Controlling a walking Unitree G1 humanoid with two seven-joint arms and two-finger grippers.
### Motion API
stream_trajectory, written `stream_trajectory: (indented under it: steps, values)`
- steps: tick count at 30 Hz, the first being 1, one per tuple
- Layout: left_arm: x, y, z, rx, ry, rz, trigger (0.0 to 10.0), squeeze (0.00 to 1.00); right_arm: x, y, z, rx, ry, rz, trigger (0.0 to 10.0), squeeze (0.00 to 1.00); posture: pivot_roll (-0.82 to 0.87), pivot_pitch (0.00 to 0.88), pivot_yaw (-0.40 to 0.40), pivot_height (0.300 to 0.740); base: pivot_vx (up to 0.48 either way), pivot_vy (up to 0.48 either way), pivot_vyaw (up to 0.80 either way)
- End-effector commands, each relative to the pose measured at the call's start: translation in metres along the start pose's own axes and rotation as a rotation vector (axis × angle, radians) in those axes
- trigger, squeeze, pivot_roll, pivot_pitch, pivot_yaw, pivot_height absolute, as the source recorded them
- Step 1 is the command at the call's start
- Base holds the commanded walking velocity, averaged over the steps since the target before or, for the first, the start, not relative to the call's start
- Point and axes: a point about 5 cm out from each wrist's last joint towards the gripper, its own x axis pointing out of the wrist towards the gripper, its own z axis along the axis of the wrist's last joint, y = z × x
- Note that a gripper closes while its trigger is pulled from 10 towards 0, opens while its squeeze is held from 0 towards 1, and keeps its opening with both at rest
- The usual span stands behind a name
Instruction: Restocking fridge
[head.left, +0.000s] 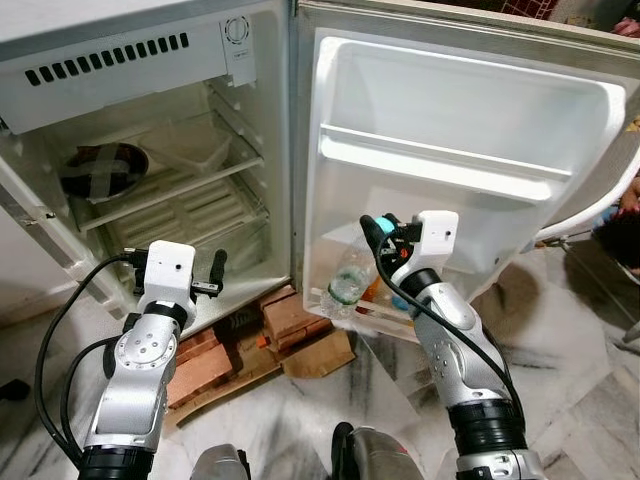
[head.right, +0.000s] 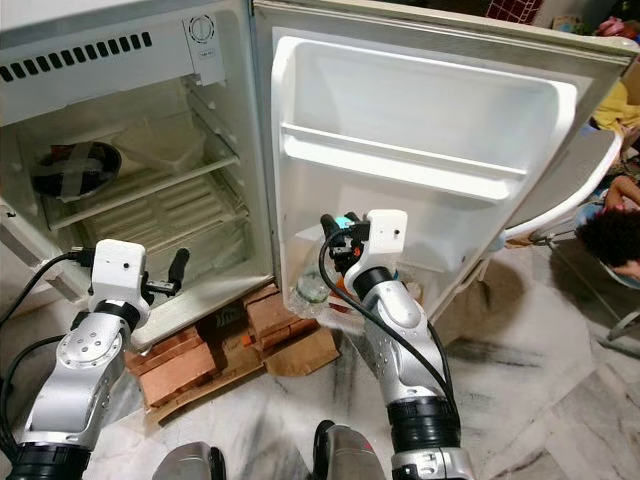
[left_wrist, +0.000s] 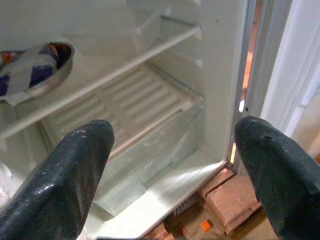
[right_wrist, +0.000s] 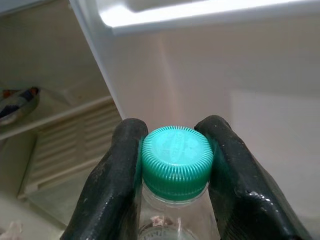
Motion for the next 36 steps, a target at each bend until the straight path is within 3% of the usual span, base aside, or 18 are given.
stream_trajectory:
  steps: [1,8,21,36]
  values:
    - [0.001,-0.003,0.007,0.013,-0.014,-0.008,10.0,0.0,-0.001,0.0,0.008,-0.004,-0.025,0.01,10.0,0.0,0.02,0.175,-0.032,0.695,0.0,0.0,0.0]
    - [-0.002,-0.002,0.006,0.013,-0.004,0.002,10.0,0.0,0.001,0.001,0.009,-0.009,-0.022,0.016,10.0,0.0,0.02,0.182,-0.039,0.651,0.0,0.0,0.0]
    - [-0.001,-0.005,0.009,0.012,-0.006,0.02,10.0,0.0,0.004,0.002,0.013,-0.031,-0.043,0.027,10.0,0.0,0.02,0.181,-0.043,0.651,0.0,0.0,0.0]
    - [0.002,-0.006,0.014,0.014,-0.043,0.009,10.0,0.0,0.008,0.015,0.022,-0.134,-0.102,0.117,10.0,0.0,0.02,0.186,-0.043,0.651,0.08,0.0,0.0]
